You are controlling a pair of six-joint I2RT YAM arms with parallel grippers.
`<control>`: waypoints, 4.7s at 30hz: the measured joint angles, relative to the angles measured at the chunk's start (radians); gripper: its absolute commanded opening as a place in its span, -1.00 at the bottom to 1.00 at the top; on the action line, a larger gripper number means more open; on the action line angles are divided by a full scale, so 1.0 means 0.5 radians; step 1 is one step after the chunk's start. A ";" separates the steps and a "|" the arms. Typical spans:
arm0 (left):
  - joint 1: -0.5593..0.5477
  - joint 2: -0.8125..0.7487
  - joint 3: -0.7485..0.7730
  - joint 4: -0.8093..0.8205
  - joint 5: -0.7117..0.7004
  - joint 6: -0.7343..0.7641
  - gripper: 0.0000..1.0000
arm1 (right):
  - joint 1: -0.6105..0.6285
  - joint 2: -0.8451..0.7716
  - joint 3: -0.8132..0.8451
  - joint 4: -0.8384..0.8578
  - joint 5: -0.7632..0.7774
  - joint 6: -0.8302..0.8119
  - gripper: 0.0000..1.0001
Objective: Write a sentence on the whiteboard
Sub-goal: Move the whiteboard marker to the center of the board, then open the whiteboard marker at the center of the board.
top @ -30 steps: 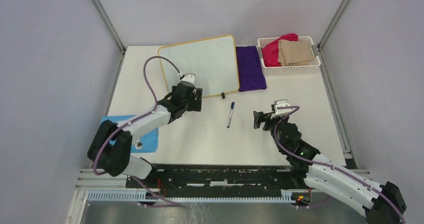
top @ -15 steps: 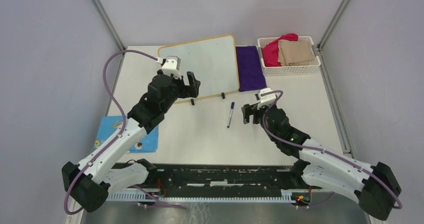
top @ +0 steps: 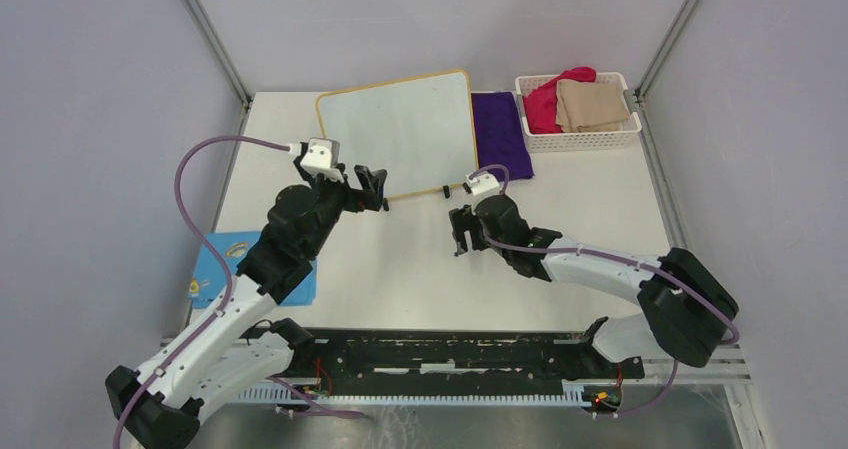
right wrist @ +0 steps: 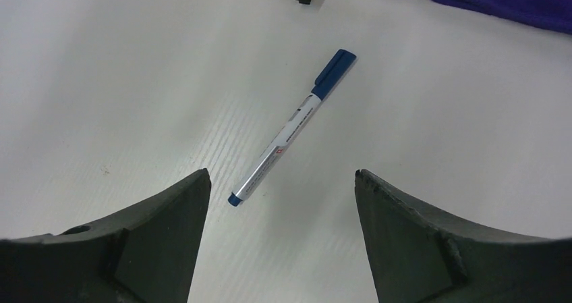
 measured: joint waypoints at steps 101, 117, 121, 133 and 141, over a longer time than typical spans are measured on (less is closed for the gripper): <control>-0.362 -0.043 -0.043 0.096 -0.401 0.250 0.83 | -0.384 0.878 0.821 -0.787 -0.414 -0.270 -0.14; -0.365 -0.034 -0.043 0.095 -0.401 0.250 0.83 | -0.384 0.891 0.769 -0.703 -0.433 -0.272 -0.28; -0.369 -0.034 -0.043 0.095 -0.401 0.251 0.83 | -0.383 0.886 0.743 -0.650 -0.433 -0.275 -0.37; -0.378 -0.029 -0.043 0.095 -0.399 0.251 0.83 | -0.384 0.825 0.634 -0.509 -0.420 -0.273 -1.00; -0.378 0.013 -0.043 0.095 -0.391 0.248 0.87 | -0.356 0.536 0.465 -0.590 -0.431 -0.242 -1.00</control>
